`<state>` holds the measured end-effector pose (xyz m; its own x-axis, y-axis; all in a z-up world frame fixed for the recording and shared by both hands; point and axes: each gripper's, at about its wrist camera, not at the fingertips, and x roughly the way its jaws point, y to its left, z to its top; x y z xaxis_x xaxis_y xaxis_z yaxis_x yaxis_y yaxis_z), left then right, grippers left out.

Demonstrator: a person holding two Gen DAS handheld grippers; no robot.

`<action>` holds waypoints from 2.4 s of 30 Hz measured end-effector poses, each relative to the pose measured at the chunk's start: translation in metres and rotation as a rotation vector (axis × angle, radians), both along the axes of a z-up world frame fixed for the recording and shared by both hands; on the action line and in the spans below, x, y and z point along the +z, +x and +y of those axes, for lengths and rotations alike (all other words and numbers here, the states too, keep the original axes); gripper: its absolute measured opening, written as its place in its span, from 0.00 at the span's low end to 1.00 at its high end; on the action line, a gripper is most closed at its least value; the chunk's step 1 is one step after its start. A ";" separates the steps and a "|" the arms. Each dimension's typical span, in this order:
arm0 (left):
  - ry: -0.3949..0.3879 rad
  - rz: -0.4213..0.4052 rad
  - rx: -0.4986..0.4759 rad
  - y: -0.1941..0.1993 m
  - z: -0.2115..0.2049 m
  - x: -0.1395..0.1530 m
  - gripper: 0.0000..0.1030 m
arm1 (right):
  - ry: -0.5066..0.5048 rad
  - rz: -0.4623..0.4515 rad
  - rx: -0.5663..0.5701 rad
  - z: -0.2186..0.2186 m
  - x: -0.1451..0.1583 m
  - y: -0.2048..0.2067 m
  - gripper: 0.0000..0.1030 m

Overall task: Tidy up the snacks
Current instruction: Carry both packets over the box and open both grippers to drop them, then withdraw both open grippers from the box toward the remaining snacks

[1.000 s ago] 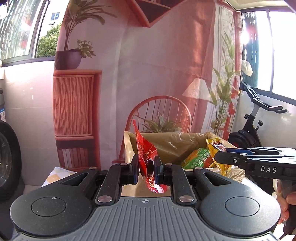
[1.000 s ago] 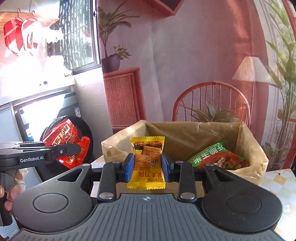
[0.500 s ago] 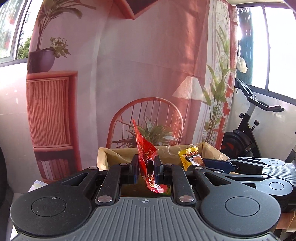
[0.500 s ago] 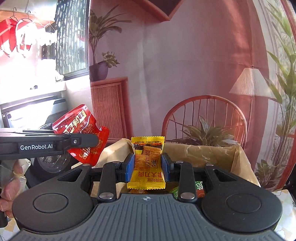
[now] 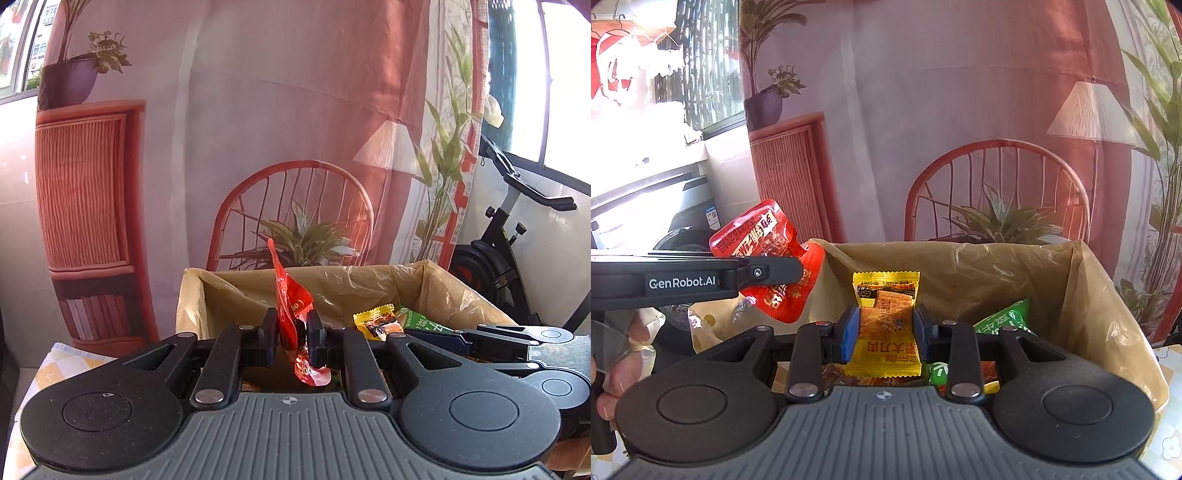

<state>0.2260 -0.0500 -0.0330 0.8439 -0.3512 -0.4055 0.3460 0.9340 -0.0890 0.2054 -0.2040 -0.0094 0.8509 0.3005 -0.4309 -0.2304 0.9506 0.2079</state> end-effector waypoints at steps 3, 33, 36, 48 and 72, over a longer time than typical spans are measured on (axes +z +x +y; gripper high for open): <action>0.005 0.011 0.004 0.004 -0.001 -0.005 0.16 | -0.001 0.014 -0.001 0.000 -0.004 0.003 0.33; 0.001 0.050 0.107 -0.065 0.056 0.003 0.57 | 0.015 0.041 -0.059 -0.007 0.008 -0.055 0.47; 0.007 0.069 0.129 -0.076 0.065 0.000 0.57 | 0.011 0.031 -0.056 -0.006 0.010 -0.066 0.47; -0.013 0.132 0.175 -0.105 0.091 -0.019 0.57 | 0.008 0.046 -0.022 0.005 0.007 -0.099 0.47; 0.052 0.245 0.224 -0.103 0.092 -0.084 0.57 | -0.134 0.264 0.177 0.046 -0.082 -0.094 0.53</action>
<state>0.1226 0.0420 -0.1167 0.7729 -0.1418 -0.6185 0.1058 0.9899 -0.0947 0.1110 -0.1578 -0.0912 0.6449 0.3589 -0.6747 -0.3490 0.9237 0.1579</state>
